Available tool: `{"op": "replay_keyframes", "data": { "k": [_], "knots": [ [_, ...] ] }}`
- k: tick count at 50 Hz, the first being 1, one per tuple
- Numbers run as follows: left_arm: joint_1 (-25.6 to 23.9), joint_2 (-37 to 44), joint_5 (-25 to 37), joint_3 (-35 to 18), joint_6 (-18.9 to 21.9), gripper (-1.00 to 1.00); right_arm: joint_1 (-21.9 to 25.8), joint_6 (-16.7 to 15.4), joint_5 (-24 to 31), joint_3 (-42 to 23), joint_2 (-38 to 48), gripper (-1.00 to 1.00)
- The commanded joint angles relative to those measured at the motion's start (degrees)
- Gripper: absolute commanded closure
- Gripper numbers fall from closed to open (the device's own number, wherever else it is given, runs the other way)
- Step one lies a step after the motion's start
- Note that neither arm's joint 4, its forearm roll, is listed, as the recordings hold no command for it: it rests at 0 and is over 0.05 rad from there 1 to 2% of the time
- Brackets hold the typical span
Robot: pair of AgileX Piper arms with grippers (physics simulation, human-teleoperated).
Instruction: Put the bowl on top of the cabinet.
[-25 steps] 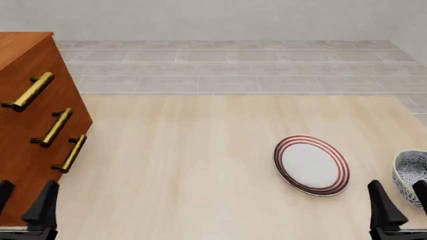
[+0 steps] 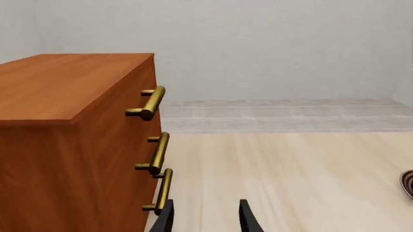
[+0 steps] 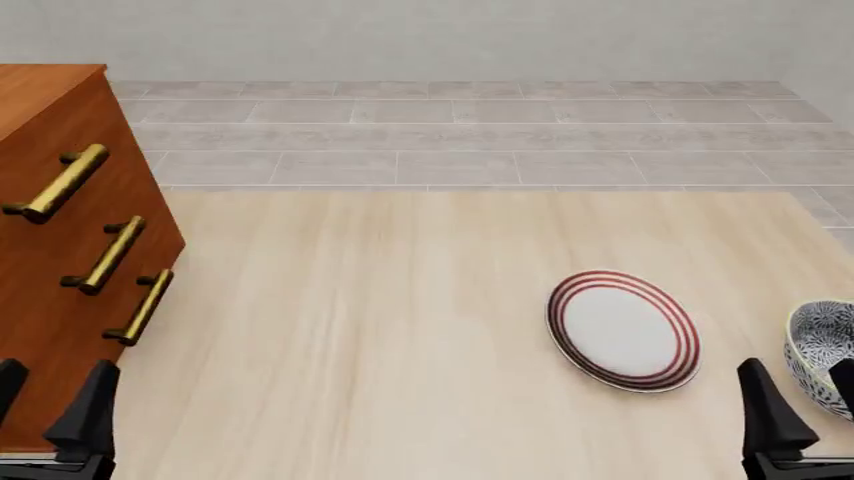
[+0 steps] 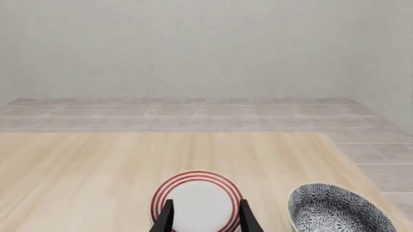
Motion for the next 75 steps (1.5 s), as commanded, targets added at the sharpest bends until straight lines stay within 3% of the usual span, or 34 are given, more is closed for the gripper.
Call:
{"op": "replay_keyframes", "data": {
  "k": [1, 27, 46, 59, 62, 65, 68, 75],
  "knots": [
    [-0.3, -0.08, -0.01, -0.04, 0.07, -1.0, 0.3, -0.8, 2.09, -3.75, 2.01, -1.0],
    [-1.24, 0.07, -0.18, 0.01, 0.47, -1.0, -3.2, -3.35, 11.42, -22.02, 14.1, -1.0],
    [-1.49, -0.02, 0.2, 0.12, 0.51, -1.0, -6.44, -5.47, 16.63, -30.6, 20.8, -1.0],
    [-1.78, 0.13, 0.19, 0.16, 0.46, -1.0, -8.92, -1.99, 18.23, -32.9, 23.63, -1.0],
    [-1.88, 0.25, 0.14, 0.17, 0.41, -1.0, -8.91, 1.68, 18.56, -33.31, 24.53, -1.0],
    [-1.82, 0.28, 0.09, 0.16, 0.33, -1.0, -10.13, 0.38, 18.76, -33.44, 25.98, -1.0],
    [-1.88, 0.39, 0.01, 0.17, 0.33, -1.0, -10.52, 1.78, 18.94, -34.03, 26.36, -1.0],
    [-1.94, 0.71, -0.19, 0.19, 0.25, -1.0, -11.39, 0.86, 18.27, -33.92, 28.28, -1.0]
  ]
}}
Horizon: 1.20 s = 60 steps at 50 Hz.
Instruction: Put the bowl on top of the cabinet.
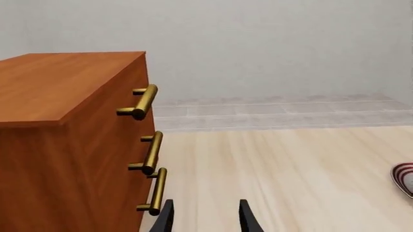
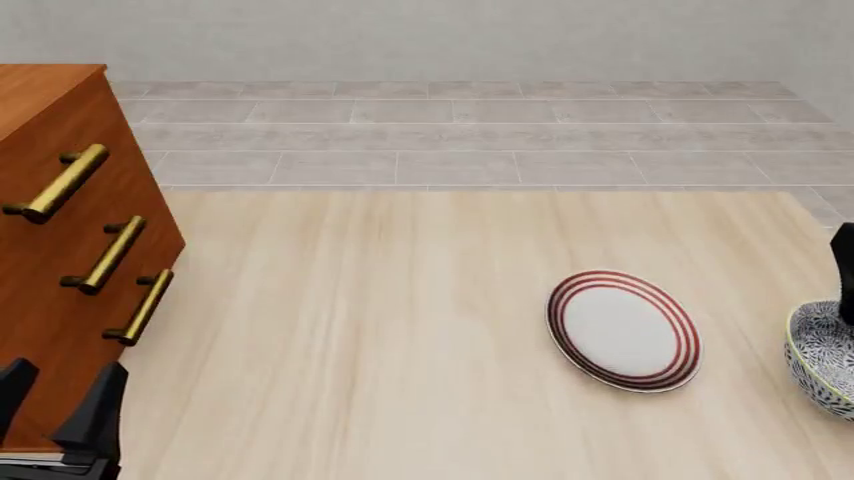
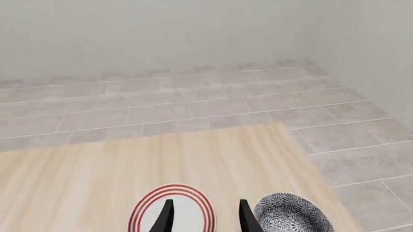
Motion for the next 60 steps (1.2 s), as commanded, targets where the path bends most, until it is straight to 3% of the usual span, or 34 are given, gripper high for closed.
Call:
{"op": "replay_keyframes", "data": {
  "k": [1, 4, 6, 8, 9, 16, 22, 25, 30, 44, 49, 51, 53, 60],
  "knots": [
    [0.02, 0.5, -0.35, 0.03, -0.15, -1.0, -2.12, 0.89, 0.4, -1.13, 4.5, -1.0],
    [-0.08, 0.63, -0.42, 0.03, -0.1, -1.0, -3.51, -0.83, 0.51, -1.81, 6.73, -1.0],
    [-0.06, 0.69, -0.44, 0.03, -0.22, -1.0, -3.36, -4.55, 1.01, -1.96, 7.86, -1.0],
    [-0.12, 0.75, -0.46, 0.04, -0.17, -1.0, -4.03, -2.97, 1.7, -2.83, 8.38, -1.0],
    [-0.1, 0.79, -0.46, 0.04, -0.17, -1.0, -3.4, -4.88, 2.34, -2.89, 9.77, -1.0],
    [-0.24, 0.97, -0.51, 0.05, -0.24, -1.0, -5.32, -3.89, 2.35, -3.04, 10.61, -1.0],
    [-0.31, 1.16, -0.65, 0.06, -0.29, -1.0, -7.7, -5.53, 2.62, -3.39, 11.78, -1.0],
    [-0.35, 1.11, -0.67, 0.06, -0.4, -1.0, -8.0, -2.91, 3.09, -4.16, 13.35, -1.0],
    [-0.36, 0.97, -0.54, 0.06, -0.36, -1.0, -10.23, -6.48, 2.95, -4.04, 13.61, -1.0],
    [-0.49, 0.88, -0.41, 0.06, -0.3, -1.0, -13.28, -4.89, 4.69, -5.3, 14.12, -1.0],
    [-0.57, 1.08, -0.49, 0.07, -0.15, -1.0, -14.8, -5.37, 4.02, -4.54, 14.23, -1.0],
    [-0.56, 1.08, -0.48, 0.07, -0.18, -1.0, -16.86, -7.37, 3.37, -4.27, 14.58, -1.0],
    [-0.62, 1.23, -0.57, 0.07, -0.11, -1.0, -17.5, -6.27, 3.47, -4.59, 14.75, -1.0],
    [-0.6, 2.12, -1.34, 0.08, -0.13, -1.0, -19.68, -6.86, 3.65, -4.94, 14.82, -1.0]
  ]
}}
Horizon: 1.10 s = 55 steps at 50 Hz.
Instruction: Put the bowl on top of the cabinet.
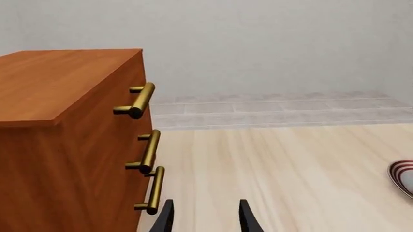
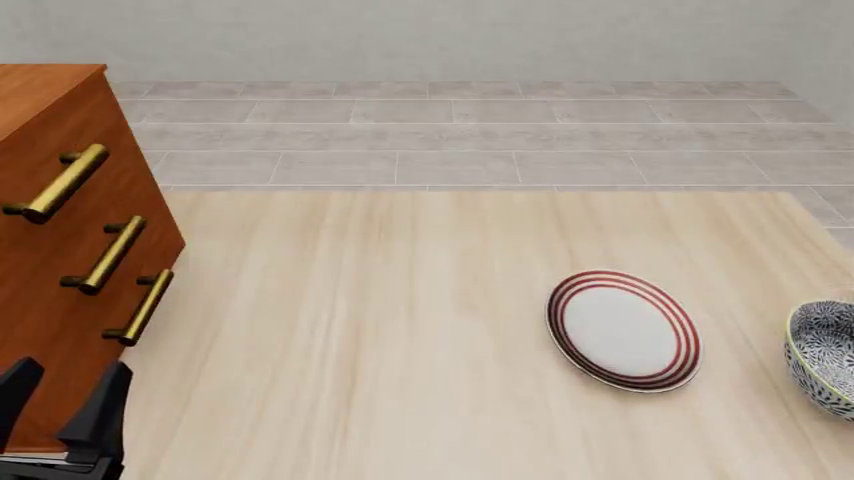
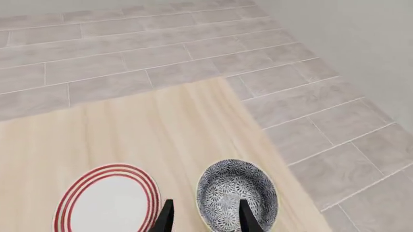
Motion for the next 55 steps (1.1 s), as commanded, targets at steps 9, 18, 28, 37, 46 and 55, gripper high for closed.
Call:
{"op": "replay_keyframes", "data": {
  "k": [9, 18, 28, 37, 46, 55],
  "knots": [
    [-0.17, 2.05, -1.7, 0.02, 0.17, -1.0, -6.29, -0.91, -0.62, -0.25, 1.01, -1.0],
    [-0.27, 2.08, -1.6, 0.03, 0.28, -1.0, -9.09, -1.15, -2.56, 0.28, 2.58, -1.0],
    [-0.31, 2.02, -1.31, 0.03, 0.45, -1.0, -11.68, -1.04, -5.54, 1.79, 5.19, -1.0],
    [-0.4, 3.02, -1.98, 0.04, 0.6, -1.0, -14.21, -1.46, -10.5, 4.01, 9.98, -1.0],
    [-0.35, 3.01, -1.78, 0.04, 0.81, -1.0, -15.34, -1.56, -12.83, 4.34, 12.42, -1.0],
    [-0.21, 3.2, -1.86, 0.04, 0.84, -1.0, -16.59, -1.82, -15.29, 4.76, 15.37, -1.0]
  ]
}}
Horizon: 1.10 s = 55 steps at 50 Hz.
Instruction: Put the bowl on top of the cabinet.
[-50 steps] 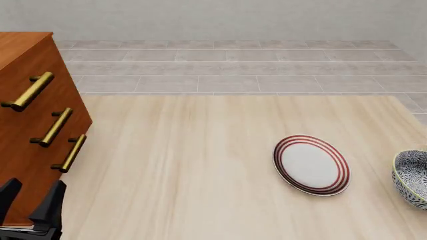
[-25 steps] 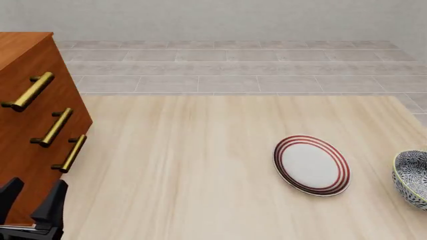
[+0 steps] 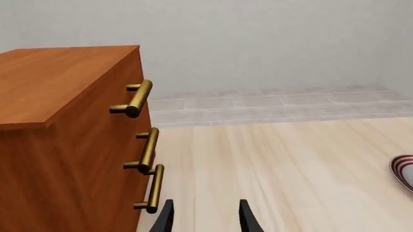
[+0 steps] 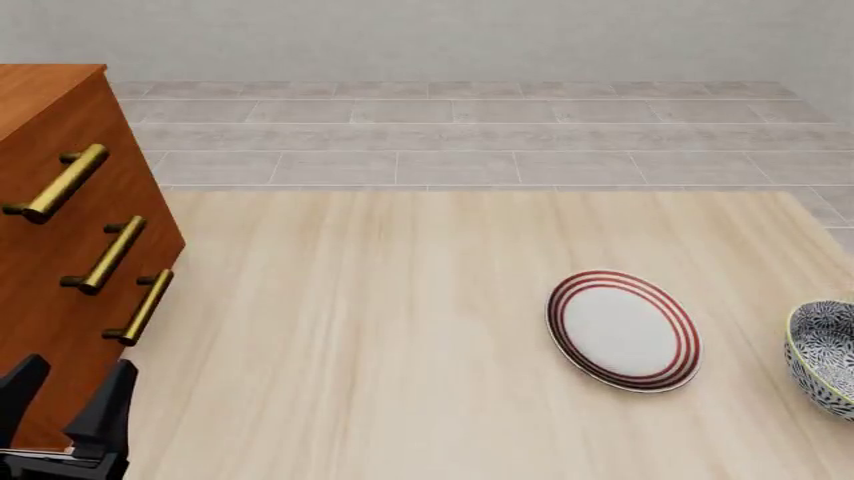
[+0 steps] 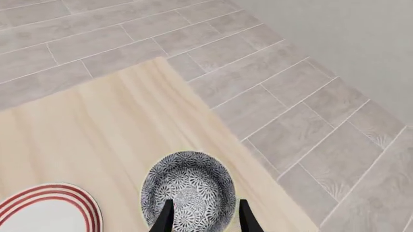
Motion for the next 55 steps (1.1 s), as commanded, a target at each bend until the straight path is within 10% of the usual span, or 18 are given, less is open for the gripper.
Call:
{"op": "replay_keyframes", "data": {
  "k": [1, 55],
  "knots": [
    [0.11, 0.49, -0.28, 0.0, 0.13, -1.0, -1.9, -0.45, -3.6, 0.94, 3.9, -1.0],
    [0.51, 3.73, -2.58, -0.04, 0.55, -1.0, -8.14, -1.94, -18.62, 2.03, 24.89, -1.0]
  ]
}}
